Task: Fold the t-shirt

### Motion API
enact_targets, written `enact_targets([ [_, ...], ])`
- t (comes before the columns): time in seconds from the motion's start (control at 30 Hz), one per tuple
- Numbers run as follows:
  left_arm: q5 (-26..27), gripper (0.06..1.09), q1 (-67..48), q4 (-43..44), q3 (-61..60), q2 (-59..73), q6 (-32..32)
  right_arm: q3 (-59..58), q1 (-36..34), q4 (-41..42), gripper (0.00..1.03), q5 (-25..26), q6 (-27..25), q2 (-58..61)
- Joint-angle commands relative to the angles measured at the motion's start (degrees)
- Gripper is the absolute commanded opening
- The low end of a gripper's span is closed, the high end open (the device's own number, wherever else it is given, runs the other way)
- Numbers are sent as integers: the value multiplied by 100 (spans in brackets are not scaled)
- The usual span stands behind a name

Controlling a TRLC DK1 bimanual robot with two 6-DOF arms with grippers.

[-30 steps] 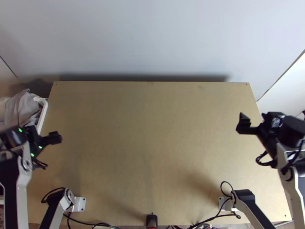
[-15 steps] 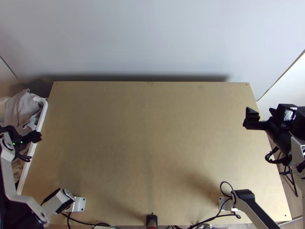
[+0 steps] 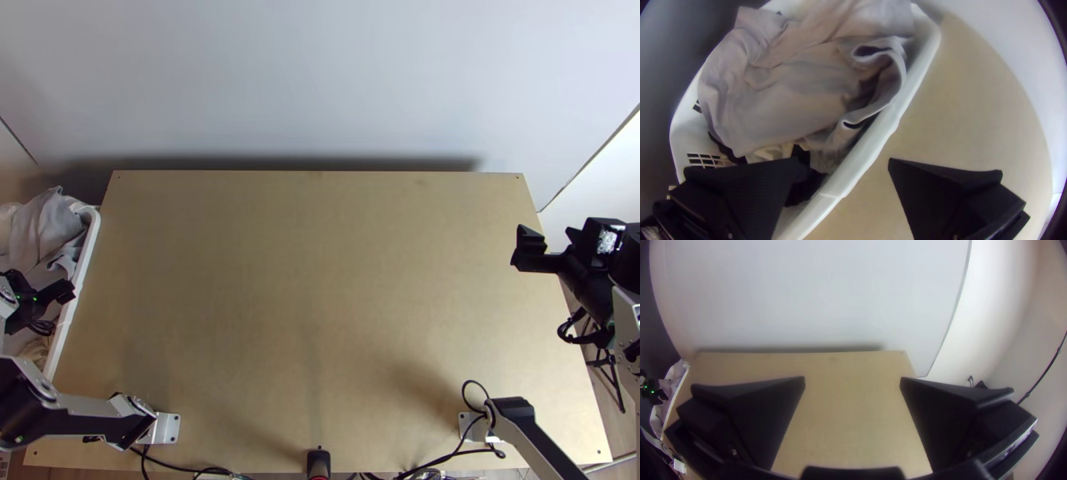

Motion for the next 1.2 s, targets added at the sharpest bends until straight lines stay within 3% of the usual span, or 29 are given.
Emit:
enact_targets([
  [0.0,-8,104,90,517,73,769,71,11,-52,0,99,4,-1,-69],
  [0.93,203,104,-235,1326,626,2026,-342,195,-386,-175,99,4,-10,-350],
  [1.17,1046,104,-279,1308,591,2097,-465,310,-509,-228,99,4,-19,-377],
])
